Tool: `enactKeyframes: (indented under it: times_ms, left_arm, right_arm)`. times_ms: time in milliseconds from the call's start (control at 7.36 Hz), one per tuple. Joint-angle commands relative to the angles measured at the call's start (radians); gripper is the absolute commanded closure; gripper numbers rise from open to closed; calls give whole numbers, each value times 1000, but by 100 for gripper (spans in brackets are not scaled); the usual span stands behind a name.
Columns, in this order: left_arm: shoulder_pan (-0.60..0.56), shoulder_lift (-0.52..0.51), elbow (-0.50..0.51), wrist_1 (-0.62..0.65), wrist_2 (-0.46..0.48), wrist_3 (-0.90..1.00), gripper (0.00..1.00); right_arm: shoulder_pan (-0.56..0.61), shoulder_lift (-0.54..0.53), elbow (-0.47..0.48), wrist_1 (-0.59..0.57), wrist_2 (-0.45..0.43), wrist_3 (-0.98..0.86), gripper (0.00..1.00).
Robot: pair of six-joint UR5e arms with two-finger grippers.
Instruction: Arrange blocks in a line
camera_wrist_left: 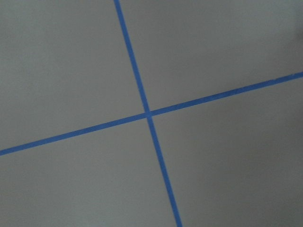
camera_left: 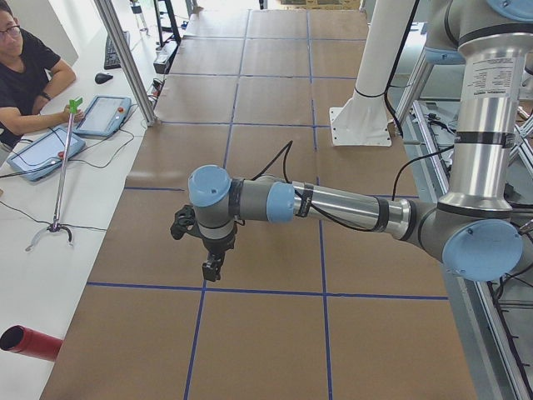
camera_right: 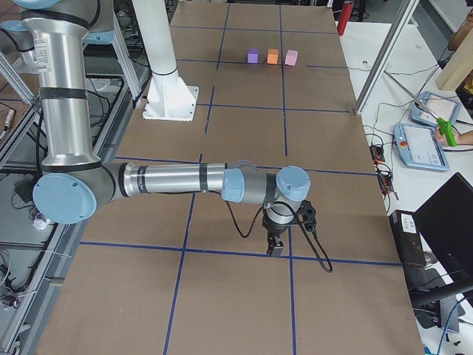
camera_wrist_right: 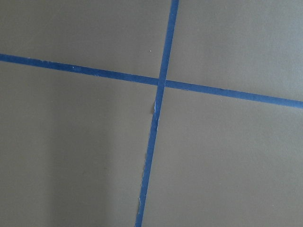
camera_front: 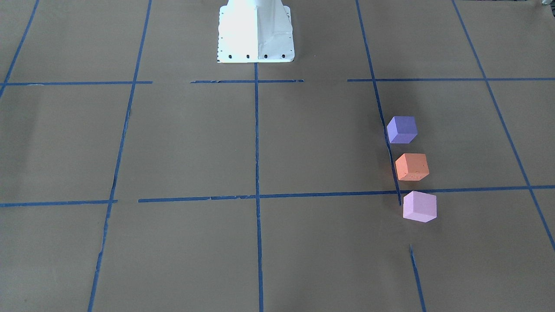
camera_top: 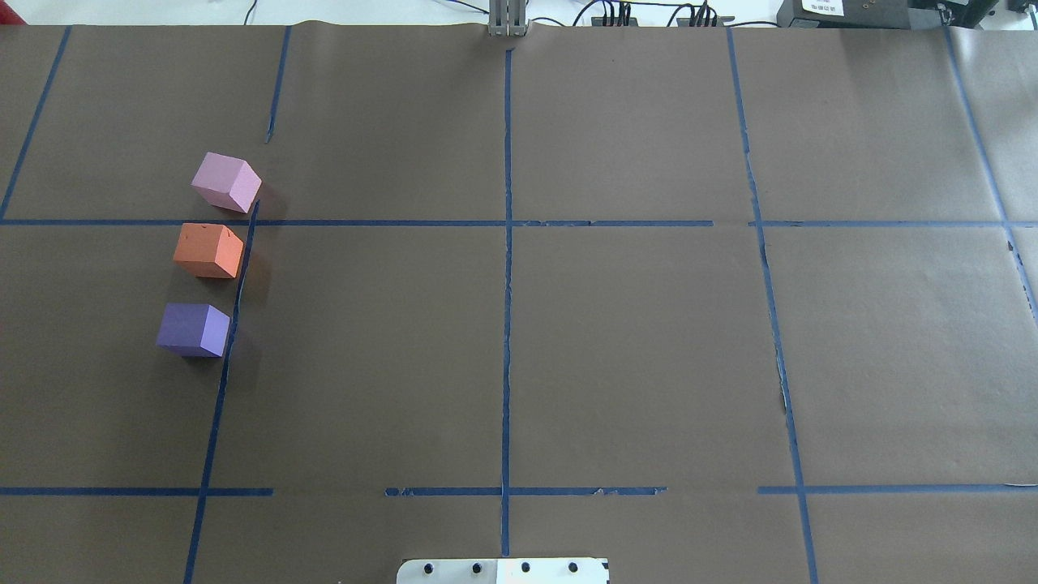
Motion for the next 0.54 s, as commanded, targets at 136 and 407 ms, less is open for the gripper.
enactKeyframes:
  times_ms: [136,407]
  left_arm:
    - [-8,-1,91,-22,-9,15,0]
    - [-8,1,131,-75,-9,15,0]
  right_arm:
    - [0,0,0,0,0,1,0]
    - [0,0,0,0,0,1,0]
